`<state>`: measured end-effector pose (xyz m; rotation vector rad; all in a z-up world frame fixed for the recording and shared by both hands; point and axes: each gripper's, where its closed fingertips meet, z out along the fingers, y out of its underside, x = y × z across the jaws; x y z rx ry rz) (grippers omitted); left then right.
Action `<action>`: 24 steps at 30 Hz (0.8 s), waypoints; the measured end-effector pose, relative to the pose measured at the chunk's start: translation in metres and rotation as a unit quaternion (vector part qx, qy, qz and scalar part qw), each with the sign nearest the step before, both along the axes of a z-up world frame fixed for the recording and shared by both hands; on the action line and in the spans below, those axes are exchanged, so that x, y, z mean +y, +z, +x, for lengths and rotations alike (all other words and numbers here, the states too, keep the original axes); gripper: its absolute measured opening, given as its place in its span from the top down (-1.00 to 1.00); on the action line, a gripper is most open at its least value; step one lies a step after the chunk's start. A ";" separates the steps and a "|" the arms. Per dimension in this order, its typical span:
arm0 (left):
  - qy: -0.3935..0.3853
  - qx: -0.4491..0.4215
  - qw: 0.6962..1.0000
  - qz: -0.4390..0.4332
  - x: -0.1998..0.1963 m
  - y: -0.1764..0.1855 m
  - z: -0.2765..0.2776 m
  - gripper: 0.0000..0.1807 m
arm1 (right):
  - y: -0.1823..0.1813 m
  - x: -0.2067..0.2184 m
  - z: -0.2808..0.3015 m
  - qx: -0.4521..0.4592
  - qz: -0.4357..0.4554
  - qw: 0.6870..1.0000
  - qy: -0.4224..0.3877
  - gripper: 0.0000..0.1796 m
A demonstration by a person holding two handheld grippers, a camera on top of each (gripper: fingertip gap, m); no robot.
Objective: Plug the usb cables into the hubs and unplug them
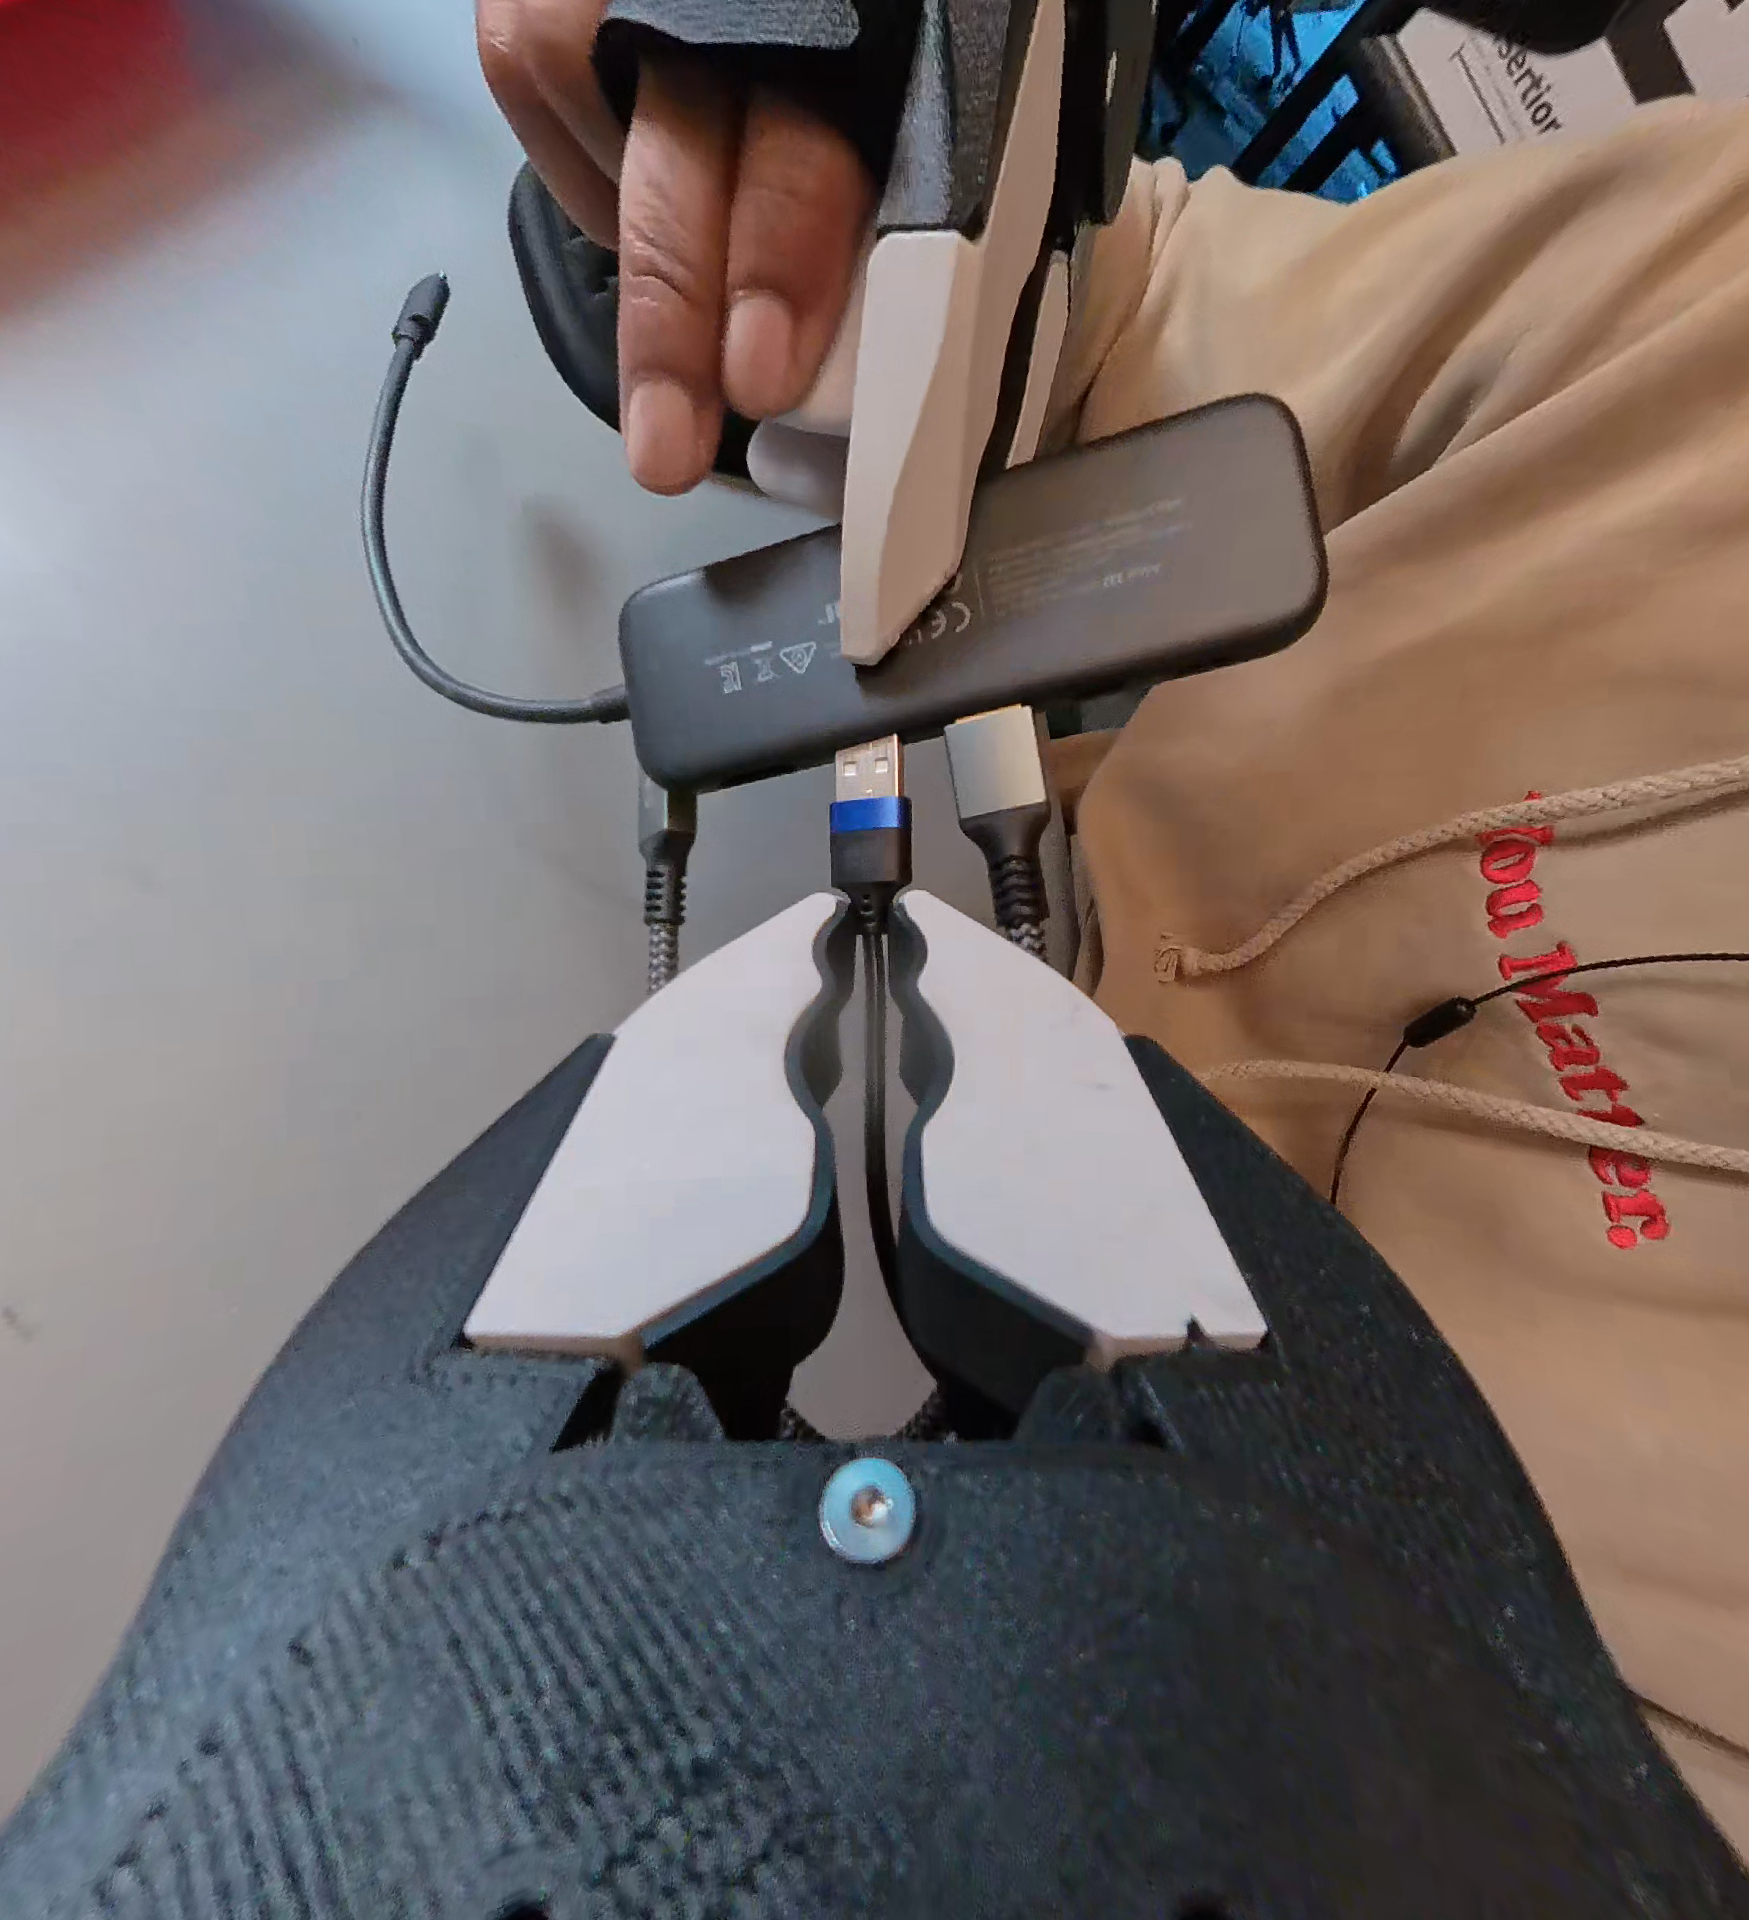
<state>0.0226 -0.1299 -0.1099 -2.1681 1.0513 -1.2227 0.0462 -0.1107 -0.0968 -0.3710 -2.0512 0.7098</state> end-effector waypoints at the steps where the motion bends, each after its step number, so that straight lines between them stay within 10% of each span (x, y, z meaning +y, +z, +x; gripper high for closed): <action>1: 0.003 -0.004 1.000 -0.001 0.001 0.000 -0.001 0.94 | -0.001 0.000 -0.001 0.002 -0.001 1.000 0.001 0.87; 24: -0.031 -0.204 0.979 0.008 -0.004 0.043 0.030 1.00 | -0.021 -0.026 -0.015 0.007 -0.061 0.997 0.042 0.86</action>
